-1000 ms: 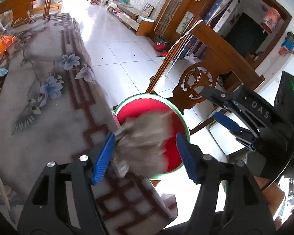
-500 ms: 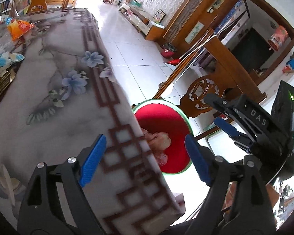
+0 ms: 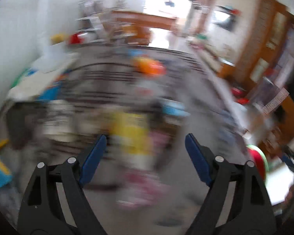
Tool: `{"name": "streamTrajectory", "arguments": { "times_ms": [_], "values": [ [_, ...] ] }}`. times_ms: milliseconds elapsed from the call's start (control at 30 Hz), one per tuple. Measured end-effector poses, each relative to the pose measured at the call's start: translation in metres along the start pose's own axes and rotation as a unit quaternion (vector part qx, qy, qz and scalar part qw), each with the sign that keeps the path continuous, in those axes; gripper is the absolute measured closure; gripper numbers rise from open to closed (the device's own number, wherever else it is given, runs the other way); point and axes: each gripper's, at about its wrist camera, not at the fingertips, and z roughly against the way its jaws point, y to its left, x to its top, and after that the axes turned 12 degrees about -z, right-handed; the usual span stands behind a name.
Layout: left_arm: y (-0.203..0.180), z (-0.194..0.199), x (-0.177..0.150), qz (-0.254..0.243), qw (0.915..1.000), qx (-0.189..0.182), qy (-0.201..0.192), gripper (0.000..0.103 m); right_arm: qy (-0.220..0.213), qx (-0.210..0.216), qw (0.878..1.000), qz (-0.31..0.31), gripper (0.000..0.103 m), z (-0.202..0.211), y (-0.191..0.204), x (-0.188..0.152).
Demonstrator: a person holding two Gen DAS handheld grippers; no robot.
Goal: Collect trash
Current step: 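Grasp the white patterned paper cup with the left gripper while the right gripper returns over the table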
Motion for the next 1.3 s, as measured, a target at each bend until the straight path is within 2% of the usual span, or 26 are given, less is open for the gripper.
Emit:
{"name": "streamTrajectory", "arguments": {
  "times_ms": [100, 233, 367, 533, 600, 633, 733, 900, 1000, 1133, 1200, 1300],
  "values": [
    [0.061, -0.02, 0.008, 0.045, 0.9979, 0.04, 0.025, 0.023, 0.008, -0.001, 1.0, 0.025, 0.026, -0.009, 0.018, -0.007],
    [0.103, -0.053, 0.008, 0.072, 0.9946, 0.061, 0.044, 0.023, 0.022, -0.008, 0.999, 0.044, 0.026, -0.023, 0.037, -0.014],
    [0.124, -0.085, -0.001, 0.101, 0.9895, 0.061, 0.083, 0.023, 0.037, -0.01, 0.998, 0.058, 0.026, -0.036, 0.055, -0.022],
    [0.148, -0.104, -0.01, 0.131, 0.9843, 0.069, 0.096, 0.023, 0.052, -0.009, 0.995, 0.091, 0.026, -0.051, 0.081, -0.034],
    [0.15, -0.108, -0.012, 0.135, 0.9833, 0.067, 0.102, 0.028, 0.058, -0.009, 0.992, 0.11, 0.026, -0.056, 0.091, -0.041],
    [0.15, -0.11, -0.013, 0.137, 0.9832, 0.059, 0.106, 0.038, 0.061, -0.013, 0.99, 0.126, 0.026, -0.059, 0.096, -0.045],
    [0.147, -0.108, -0.011, 0.132, 0.9846, 0.047, 0.104, 0.04, 0.065, -0.013, 0.987, 0.15, 0.026, -0.062, 0.103, -0.053],
    [0.14, -0.077, -0.007, 0.147, 0.9858, 0.029, 0.076, 0.041, 0.072, 0.018, 0.986, 0.149, 0.026, -0.059, 0.111, -0.058],
    [0.131, -0.032, -0.008, 0.17, 0.9847, -0.018, 0.031, 0.041, 0.091, 0.032, 0.985, 0.142, 0.026, -0.062, 0.114, -0.064],
    [0.106, 0.02, -0.025, 0.147, 0.9882, -0.039, -0.017, 0.04, 0.11, 0.021, 0.981, 0.159, 0.026, -0.073, 0.122, -0.078],
    [0.095, 0.033, -0.041, 0.143, 0.9881, -0.053, -0.024, 0.04, 0.118, 0.012, 0.978, 0.173, 0.026, -0.08, 0.127, -0.087],
    [0.08, 0.036, -0.058, 0.136, 0.9879, -0.073, -0.006, 0.04, 0.127, 0.005, 0.974, 0.189, 0.026, -0.089, 0.133, -0.101]
  ]
}}
